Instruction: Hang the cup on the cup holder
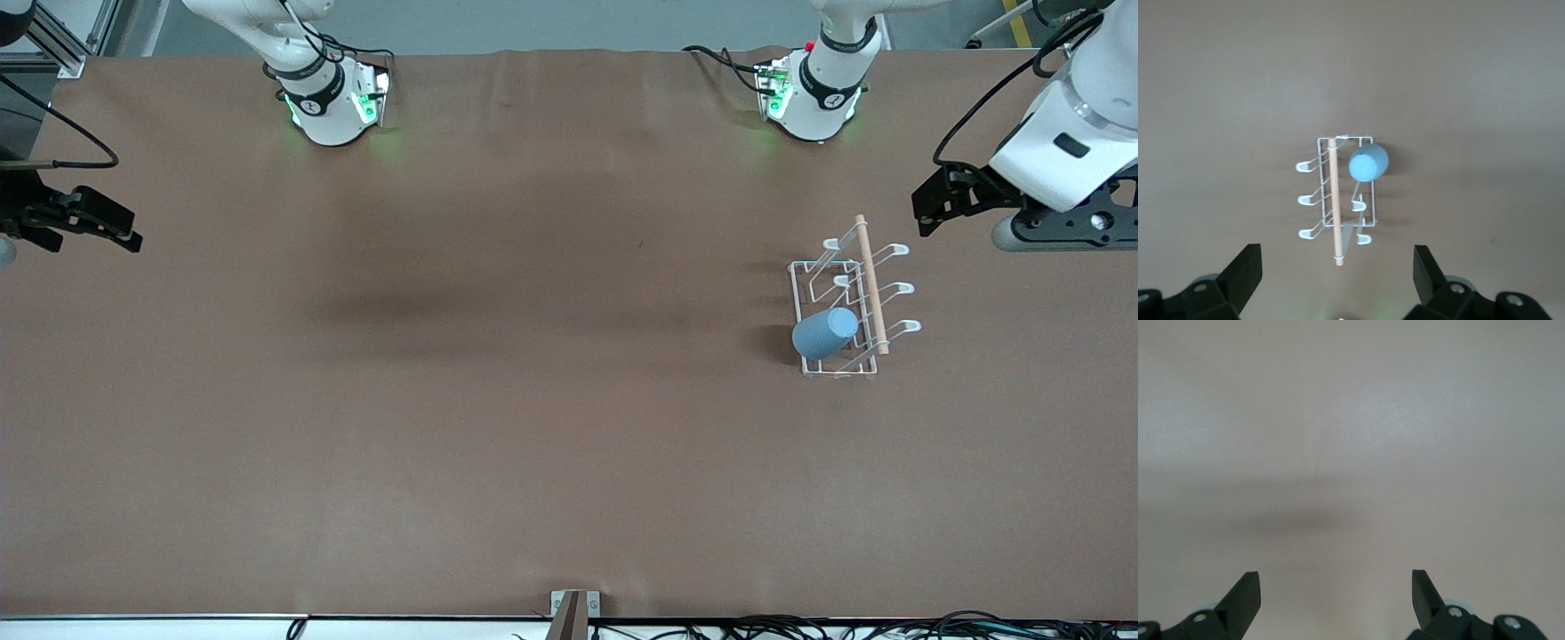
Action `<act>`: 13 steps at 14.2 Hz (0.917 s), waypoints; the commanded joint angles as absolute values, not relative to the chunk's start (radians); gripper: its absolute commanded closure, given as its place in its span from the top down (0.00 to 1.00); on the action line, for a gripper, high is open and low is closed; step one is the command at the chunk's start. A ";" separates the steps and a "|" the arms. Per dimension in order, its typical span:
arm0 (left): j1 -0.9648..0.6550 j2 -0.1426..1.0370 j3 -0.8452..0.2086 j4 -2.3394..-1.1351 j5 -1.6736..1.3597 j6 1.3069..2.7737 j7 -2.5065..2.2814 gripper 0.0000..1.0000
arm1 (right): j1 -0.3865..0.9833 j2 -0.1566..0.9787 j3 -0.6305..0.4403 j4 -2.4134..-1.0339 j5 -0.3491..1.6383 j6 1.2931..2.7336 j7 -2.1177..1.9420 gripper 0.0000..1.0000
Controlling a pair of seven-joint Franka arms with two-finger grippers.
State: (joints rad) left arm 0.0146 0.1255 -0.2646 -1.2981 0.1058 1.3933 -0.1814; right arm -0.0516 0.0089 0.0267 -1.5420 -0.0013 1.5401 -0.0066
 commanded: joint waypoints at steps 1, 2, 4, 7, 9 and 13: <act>0.014 -0.001 -0.198 -1.486 0.020 1.512 -0.172 1.00 | -0.054 -0.012 0.023 -1.569 0.014 1.554 0.000 1.00; 0.012 -0.053 -0.169 -1.565 0.000 1.561 -0.172 1.00 | -0.055 -0.012 0.025 -1.569 0.012 1.552 0.000 1.00; 0.014 -0.098 -0.150 -1.627 -0.021 1.572 -0.172 1.00 | -0.055 -0.012 0.023 -1.569 0.012 1.551 0.002 1.00; 0.021 -0.135 -0.149 -1.687 -0.018 1.565 -0.166 1.00 | -0.055 -0.012 0.023 -1.568 0.014 1.551 0.002 1.00; 0.021 -0.158 -0.155 -1.723 0.005 1.565 -0.153 1.00 | -0.055 -0.011 0.023 -1.568 0.014 1.552 0.002 1.00; 0.047 -0.138 -0.147 -1.677 0.002 1.545 -0.141 1.00 | -0.057 -0.009 0.023 -1.568 0.014 1.551 0.002 1.00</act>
State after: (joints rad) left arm 0.0220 -0.1308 -0.1487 -1.6903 -0.0034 1.5407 -0.1628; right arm -0.0523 0.0089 0.0240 -1.5431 -0.0013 1.5407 -0.0062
